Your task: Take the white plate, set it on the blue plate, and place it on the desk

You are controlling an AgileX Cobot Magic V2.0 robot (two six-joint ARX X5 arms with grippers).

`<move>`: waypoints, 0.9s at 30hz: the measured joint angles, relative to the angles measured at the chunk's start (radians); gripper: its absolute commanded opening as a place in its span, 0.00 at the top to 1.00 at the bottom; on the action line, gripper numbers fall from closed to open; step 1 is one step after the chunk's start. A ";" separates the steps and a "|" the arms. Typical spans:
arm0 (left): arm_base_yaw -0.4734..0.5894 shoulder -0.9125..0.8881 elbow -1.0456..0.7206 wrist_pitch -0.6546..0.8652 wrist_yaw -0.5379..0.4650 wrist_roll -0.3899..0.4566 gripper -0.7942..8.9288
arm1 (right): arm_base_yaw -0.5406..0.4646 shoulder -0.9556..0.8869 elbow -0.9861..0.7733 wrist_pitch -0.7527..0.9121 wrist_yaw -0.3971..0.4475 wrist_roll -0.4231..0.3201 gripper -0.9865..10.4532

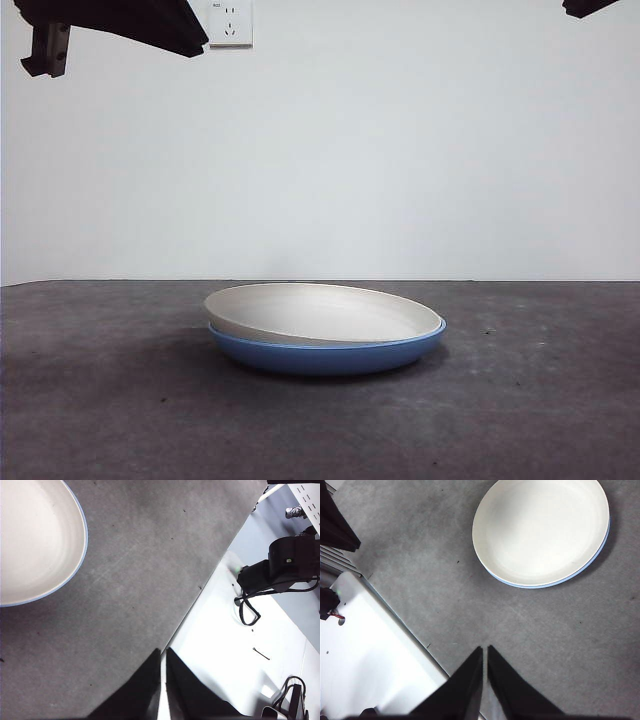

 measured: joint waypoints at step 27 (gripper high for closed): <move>0.566 -0.675 -0.295 0.721 -0.596 0.094 0.90 | 0.000 0.000 0.000 0.000 0.000 0.000 0.91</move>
